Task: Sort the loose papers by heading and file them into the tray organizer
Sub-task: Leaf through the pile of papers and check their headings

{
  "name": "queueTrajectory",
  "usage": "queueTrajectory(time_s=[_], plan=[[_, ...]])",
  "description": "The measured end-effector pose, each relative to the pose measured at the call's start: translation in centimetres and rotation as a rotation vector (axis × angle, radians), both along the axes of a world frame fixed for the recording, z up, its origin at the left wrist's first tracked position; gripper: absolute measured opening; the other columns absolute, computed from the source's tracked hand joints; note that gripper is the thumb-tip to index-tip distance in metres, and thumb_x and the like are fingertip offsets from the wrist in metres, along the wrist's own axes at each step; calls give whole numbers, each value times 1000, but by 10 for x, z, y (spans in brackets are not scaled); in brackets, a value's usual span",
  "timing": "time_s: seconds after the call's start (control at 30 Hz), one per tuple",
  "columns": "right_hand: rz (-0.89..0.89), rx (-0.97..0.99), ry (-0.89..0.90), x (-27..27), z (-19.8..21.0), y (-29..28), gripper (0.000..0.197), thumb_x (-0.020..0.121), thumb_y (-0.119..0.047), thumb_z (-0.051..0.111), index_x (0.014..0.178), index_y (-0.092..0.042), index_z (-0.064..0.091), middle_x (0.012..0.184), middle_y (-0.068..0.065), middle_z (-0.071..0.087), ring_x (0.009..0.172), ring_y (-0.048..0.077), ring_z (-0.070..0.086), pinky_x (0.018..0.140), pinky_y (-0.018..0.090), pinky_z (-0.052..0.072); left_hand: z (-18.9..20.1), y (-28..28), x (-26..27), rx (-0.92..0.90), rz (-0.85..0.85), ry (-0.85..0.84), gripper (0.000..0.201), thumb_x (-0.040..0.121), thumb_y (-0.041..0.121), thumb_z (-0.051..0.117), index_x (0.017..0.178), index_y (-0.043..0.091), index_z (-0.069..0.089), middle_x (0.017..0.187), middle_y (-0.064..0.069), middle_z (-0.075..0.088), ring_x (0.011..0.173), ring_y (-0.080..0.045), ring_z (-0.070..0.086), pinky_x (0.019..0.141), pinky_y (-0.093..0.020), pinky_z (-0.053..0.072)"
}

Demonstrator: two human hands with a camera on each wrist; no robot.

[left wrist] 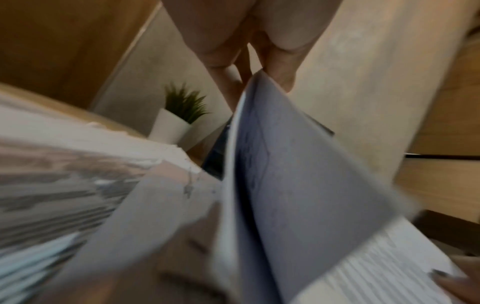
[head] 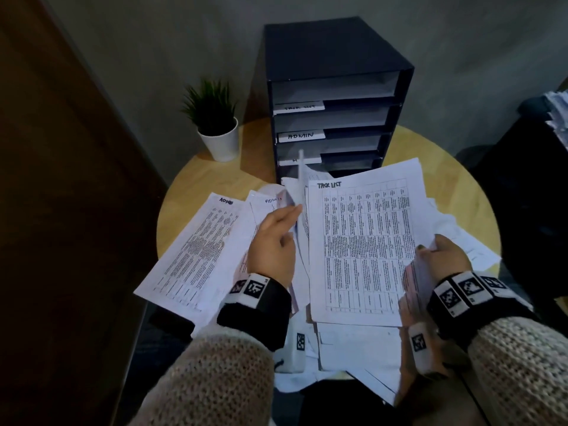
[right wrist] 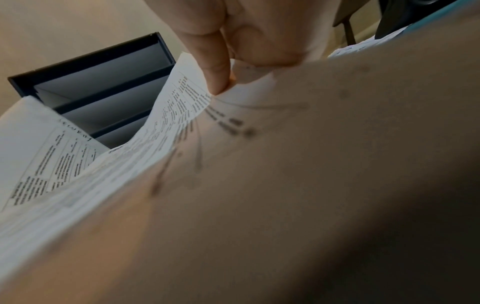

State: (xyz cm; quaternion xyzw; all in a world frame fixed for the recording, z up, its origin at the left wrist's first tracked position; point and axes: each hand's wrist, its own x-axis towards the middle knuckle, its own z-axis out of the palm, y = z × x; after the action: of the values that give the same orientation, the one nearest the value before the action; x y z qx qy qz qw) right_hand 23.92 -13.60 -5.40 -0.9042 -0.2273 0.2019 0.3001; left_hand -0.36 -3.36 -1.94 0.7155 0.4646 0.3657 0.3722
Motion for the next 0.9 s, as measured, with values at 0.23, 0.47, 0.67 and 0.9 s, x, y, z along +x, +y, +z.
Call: queueTrajectory(time_s=[0.23, 0.47, 0.67, 0.9], plan=[[22, -117, 14, 11, -5, -1, 35, 94, -19, 50, 121, 5, 50, 116, 26, 58, 105, 39, 56, 87, 37, 43, 42, -6, 18, 239, 20, -62, 75, 83, -19, 36, 130, 38, 46, 133, 11, 35, 112, 7, 39, 85, 10, 26], [-35, -55, 94, 15, -9, -3, 38, 92, -20, 50, 64, -19, 24, 61, 3, 30, 68, 23, 41, 66, 29, 30, 99, 1, 12, 447, 80, -183, 74, 82, -21, 37, 138, 26, 43, 147, 1, 30, 122, 13, 31, 91, 7, 28], [-60, 135, 246, 20, -17, -4, 32, 85, -24, 56, 61, -32, 37, 65, -12, 35, 85, 15, 42, 79, 29, 35, 99, -27, 35, 413, -337, 58, 85, 84, -20, 38, 130, 51, 35, 115, 40, 38, 104, 15, 45, 86, -11, 50], [-166, 445, 578, 10, -12, -3, 25, 95, 2, 40, 110, -14, 53, 99, 12, 54, 89, 25, 55, 67, 18, 36, 27, -42, 49, 216, -742, 446, 71, 84, -18, 36, 137, 28, 45, 155, 5, 21, 138, -16, 32, 110, -33, 37]])
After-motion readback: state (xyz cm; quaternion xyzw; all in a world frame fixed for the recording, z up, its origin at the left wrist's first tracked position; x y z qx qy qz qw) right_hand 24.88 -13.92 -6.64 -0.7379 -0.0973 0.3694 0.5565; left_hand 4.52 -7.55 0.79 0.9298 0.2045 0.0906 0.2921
